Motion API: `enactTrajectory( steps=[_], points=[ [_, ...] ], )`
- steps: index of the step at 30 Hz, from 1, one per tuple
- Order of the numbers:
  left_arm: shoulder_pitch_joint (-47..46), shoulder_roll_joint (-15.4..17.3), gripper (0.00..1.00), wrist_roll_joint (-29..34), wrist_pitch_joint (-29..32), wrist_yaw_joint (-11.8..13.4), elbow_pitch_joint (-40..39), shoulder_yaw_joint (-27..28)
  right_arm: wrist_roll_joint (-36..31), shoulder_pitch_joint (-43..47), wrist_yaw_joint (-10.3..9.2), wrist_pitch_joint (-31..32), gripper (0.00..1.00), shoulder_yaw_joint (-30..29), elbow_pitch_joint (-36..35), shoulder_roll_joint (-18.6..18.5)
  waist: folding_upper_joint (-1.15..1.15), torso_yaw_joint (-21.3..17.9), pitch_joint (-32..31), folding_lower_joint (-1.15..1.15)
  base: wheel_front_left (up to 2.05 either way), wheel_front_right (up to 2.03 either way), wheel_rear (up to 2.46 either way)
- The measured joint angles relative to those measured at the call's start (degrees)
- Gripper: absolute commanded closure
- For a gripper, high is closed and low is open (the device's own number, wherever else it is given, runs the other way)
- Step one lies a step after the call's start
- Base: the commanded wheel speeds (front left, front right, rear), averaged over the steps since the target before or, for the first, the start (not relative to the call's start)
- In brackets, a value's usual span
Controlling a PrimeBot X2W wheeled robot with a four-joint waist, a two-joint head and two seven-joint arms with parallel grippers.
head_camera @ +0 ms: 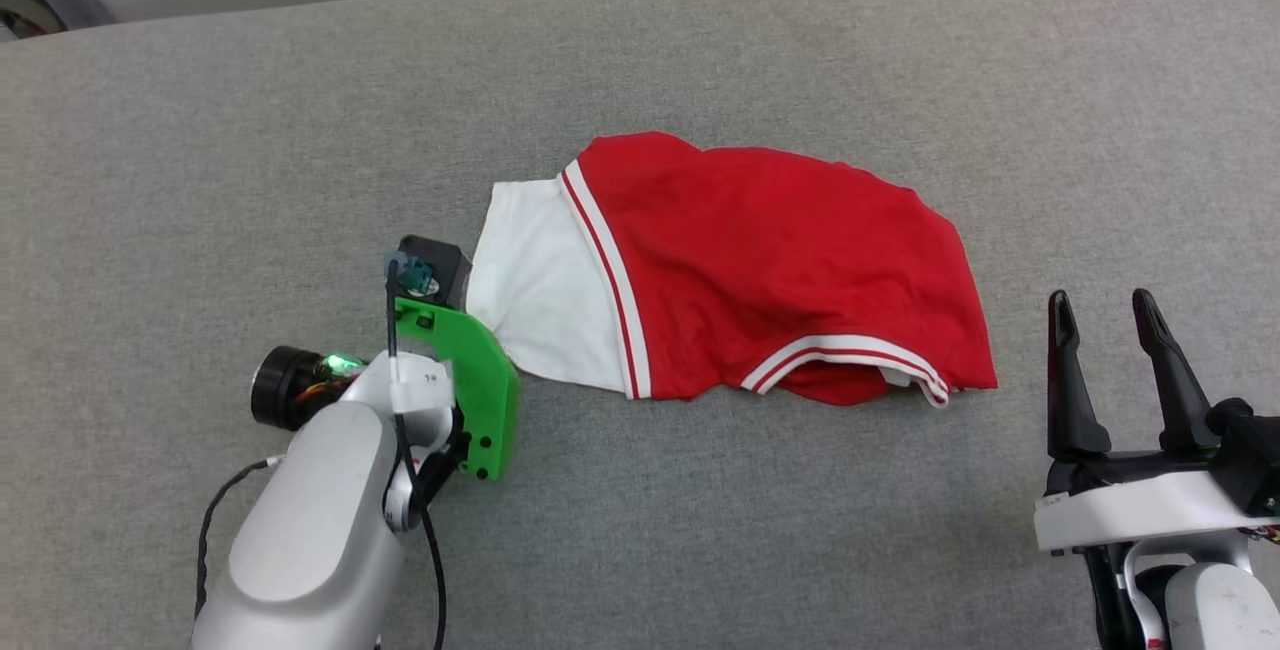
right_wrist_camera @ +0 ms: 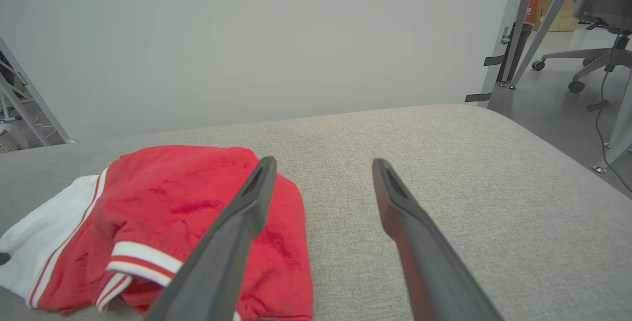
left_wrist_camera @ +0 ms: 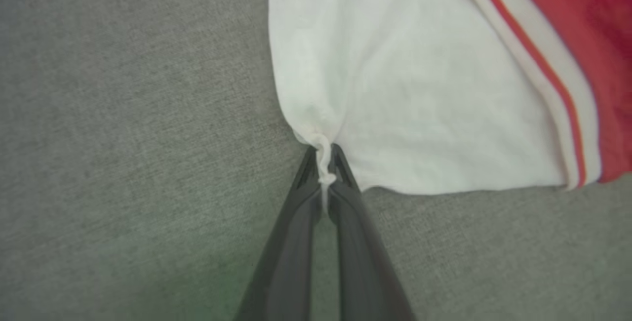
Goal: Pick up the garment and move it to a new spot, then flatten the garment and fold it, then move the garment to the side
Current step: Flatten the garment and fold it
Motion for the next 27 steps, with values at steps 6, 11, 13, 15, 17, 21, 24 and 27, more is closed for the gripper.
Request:
enactTrajectory(
  steps=[6, 11, 13, 15, 17, 21, 24, 27],
  points=[
    [5.8, 0.5, 1.00, -1.3, -2.1, -0.1, -5.4, 0.2, -0.1, 0.1, 0.00, 0.0, 0.00, -0.7, 0.9, 0.0, 0.00, 1.7, -2.4, 0.00, 0.00, 0.00, 0.00],
    [11.3, 2.3, 1.00, -3.5, -3.0, 1.0, -13.4, 3.1, -0.5, 0.6, 0.00, 0.0, 0.00, -1.4, 1.8, 0.0, 0.00, 3.8, -4.6, 0.00, 0.00, 0.00, 0.00],
    [13.1, 3.3, 1.00, -4.6, -3.3, 1.9, -17.1, 4.7, -0.5, 1.0, 0.00, 0.0, 0.00, -1.5, 2.3, 0.0, 0.00, 4.8, -5.6, 0.00, 0.00, 0.00, 0.00],
    [14.8, 4.1, 1.00, -4.9, -3.5, 2.9, -19.9, 6.0, -0.5, 1.5, 0.00, 0.0, 0.00, -1.7, 2.8, 0.0, 0.00, 5.7, -6.4, 0.00, 0.00, 0.00, 0.00],
    [16.6, 5.0, 1.00, -5.2, -3.6, 3.8, -21.9, 7.2, -0.5, 1.8, 0.00, 0.0, 0.00, -1.8, 3.4, 0.0, 0.00, 6.7, -7.4, 0.00, 0.00, 0.00, 0.00],
    [19.7, 5.6, 1.00, -5.6, -3.5, 5.0, -22.8, 8.4, -0.6, 1.9, 0.00, 0.0, 0.00, -1.4, 4.3, 0.0, 0.00, 8.2, -8.9, 0.00, 0.00, 0.00, 0.00],
    [21.9, 5.8, 1.00, -6.1, -2.8, 4.9, -20.2, 7.9, -0.6, 2.1, 0.00, 0.0, 0.00, -1.4, 5.0, 0.0, 0.00, 9.2, -9.9, 0.00, 0.00, 0.00, 0.00],
    [22.2, 5.9, 1.00, -6.1, -3.6, 4.4, -16.3, 7.3, -1.2, 2.2, 0.00, 0.0, 0.00, -1.3, 5.7, 0.0, 0.00, 9.7, -10.6, 0.00, 0.00, 0.00, 0.00]
  ],
)
